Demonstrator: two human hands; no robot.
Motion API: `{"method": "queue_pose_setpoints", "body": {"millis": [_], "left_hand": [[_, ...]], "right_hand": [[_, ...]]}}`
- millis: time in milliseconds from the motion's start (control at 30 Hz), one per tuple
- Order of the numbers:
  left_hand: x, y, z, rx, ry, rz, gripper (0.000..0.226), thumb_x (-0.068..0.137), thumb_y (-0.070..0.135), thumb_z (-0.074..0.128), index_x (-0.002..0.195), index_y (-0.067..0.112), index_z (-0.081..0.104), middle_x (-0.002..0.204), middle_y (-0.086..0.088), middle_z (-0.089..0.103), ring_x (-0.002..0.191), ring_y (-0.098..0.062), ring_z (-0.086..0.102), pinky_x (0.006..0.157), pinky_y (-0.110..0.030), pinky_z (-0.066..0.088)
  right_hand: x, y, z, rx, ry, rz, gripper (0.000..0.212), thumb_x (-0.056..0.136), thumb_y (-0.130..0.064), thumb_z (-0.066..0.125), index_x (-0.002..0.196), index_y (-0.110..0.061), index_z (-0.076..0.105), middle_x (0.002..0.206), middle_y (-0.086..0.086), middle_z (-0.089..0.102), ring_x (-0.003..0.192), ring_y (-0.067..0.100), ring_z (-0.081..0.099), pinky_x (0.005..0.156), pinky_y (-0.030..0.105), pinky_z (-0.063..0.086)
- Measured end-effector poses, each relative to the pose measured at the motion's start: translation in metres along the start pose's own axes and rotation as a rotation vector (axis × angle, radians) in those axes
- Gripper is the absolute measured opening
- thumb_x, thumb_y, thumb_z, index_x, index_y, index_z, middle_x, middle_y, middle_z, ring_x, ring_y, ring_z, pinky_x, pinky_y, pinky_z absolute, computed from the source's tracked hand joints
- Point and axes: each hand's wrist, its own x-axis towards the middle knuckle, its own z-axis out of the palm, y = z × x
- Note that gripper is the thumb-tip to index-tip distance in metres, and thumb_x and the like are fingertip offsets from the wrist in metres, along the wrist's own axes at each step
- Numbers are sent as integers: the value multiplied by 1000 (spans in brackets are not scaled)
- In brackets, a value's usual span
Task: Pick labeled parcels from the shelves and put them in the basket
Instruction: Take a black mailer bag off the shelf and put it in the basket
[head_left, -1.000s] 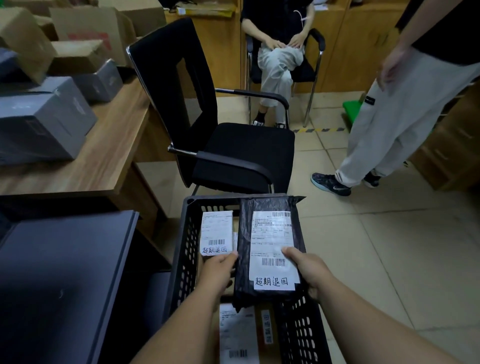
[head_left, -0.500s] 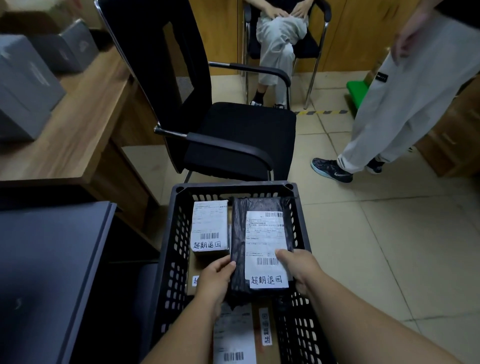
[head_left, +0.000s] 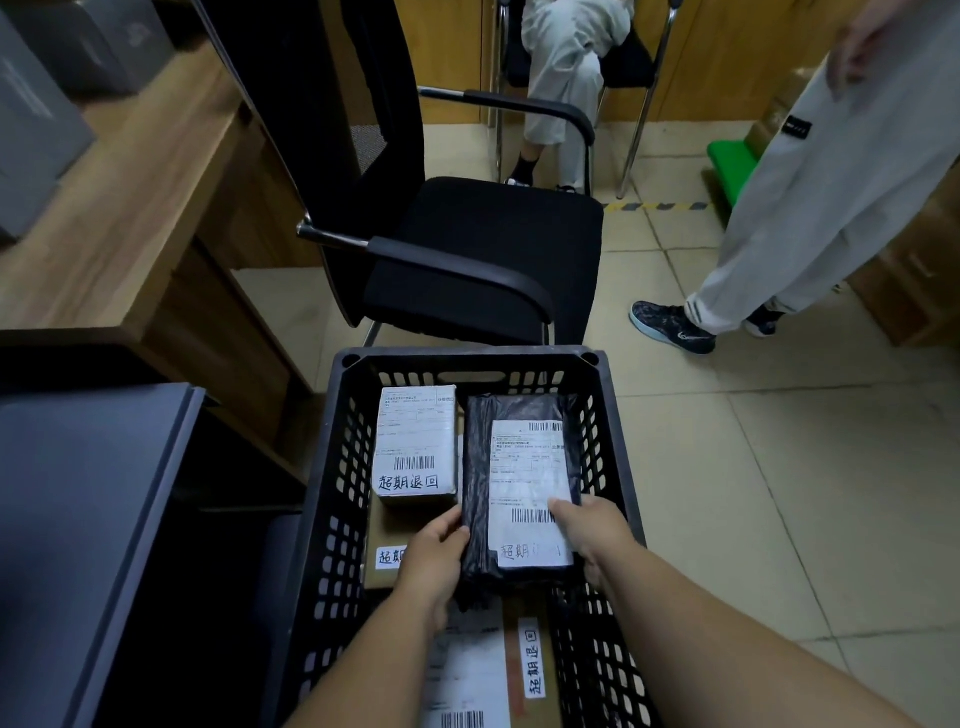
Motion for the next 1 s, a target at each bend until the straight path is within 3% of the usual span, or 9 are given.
{"method": "queue_pose_setpoints", "body": {"millis": [167,300,500,633,1000], "left_hand": [[8,-4,4,6,45,12,39,96,7,50,133,17,52,125,-8,61,89,-10,60,76,-22,49],[15,-6,7,-39,91,19,35,93,5,55,127,10,57,121,-10,62,104,-21,58,94,-30,45],[21,-7,14,-96,211,19,23,90,10,60,113,10,64,96,-2,65,92,-18,60,89,-30,46],[24,-6,17,-108,269,8,17,90,16,62,105,11,65,94,-4,66,95,-22,61,93,-35,48],[24,-8,11,-56,307,18,16,87,27,65,93,12,66,94,-4,66,91,-22,58,81,-29,42]], "right_hand": [[8,0,3,5,22,16,9,91,-7,53,93,-7,62,92,14,68,85,35,68,77,49,57],[14,0,3,29,32,15,10,91,-7,53,86,-11,61,85,12,69,77,32,69,67,43,59],[20,-2,6,94,33,7,19,91,-6,55,75,-16,60,77,6,68,69,26,67,59,37,57],[24,-5,8,101,23,-1,16,90,-6,55,78,-15,62,78,6,68,71,28,68,65,42,58],[22,-14,7,-24,28,-26,14,87,-7,56,77,-15,61,94,12,70,86,33,69,80,49,57]]}}
